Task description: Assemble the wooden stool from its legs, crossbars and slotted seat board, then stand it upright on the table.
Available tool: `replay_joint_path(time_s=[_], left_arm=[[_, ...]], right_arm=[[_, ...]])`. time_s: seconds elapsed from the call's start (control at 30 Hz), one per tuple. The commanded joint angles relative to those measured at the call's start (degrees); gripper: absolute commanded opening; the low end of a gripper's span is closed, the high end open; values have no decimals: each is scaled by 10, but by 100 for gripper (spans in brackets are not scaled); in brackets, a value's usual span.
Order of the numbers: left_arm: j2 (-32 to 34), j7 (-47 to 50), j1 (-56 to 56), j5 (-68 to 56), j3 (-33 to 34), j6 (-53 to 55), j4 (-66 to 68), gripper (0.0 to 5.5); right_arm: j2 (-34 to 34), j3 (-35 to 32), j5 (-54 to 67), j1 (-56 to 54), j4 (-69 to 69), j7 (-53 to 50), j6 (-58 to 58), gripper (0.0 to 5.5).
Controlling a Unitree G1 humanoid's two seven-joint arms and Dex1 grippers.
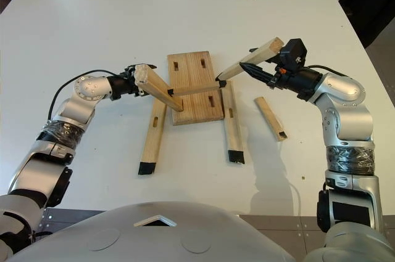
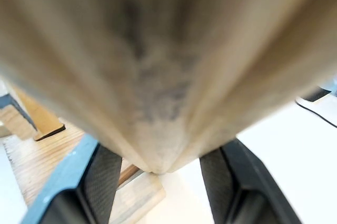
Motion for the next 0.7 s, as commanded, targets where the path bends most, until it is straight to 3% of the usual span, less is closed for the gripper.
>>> replay_joint_path(time_s=[0.03, 0.7], left_arm=[[8, -6, 13, 23, -13, -11, 4, 326], [-10, 3, -5, 43, -32, -23, 46, 326]], right_arm=[[-17, 3, -13, -8, 3, 14, -11, 202], [-40, 22, -28, 10, -5, 56, -21, 202]])
